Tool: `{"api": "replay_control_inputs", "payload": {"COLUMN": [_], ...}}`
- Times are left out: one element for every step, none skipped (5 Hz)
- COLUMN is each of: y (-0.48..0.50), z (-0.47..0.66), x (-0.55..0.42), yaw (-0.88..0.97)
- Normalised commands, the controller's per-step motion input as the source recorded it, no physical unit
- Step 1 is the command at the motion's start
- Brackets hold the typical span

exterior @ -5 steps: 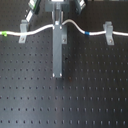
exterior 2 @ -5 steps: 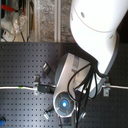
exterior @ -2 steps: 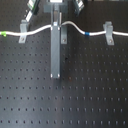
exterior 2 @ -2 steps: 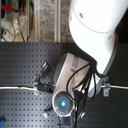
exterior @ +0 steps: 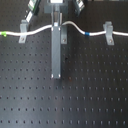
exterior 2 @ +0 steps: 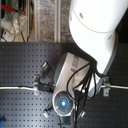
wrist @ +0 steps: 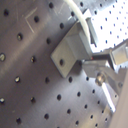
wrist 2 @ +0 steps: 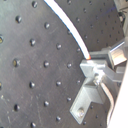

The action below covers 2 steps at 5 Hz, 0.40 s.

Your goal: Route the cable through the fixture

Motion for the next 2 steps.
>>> {"api": "replay_control_inputs", "payload": {"y": [0.008,0.001], "z": [0.75,0.08], "x": [-0.137,0.002], "yaw": [0.0,0.0]}}
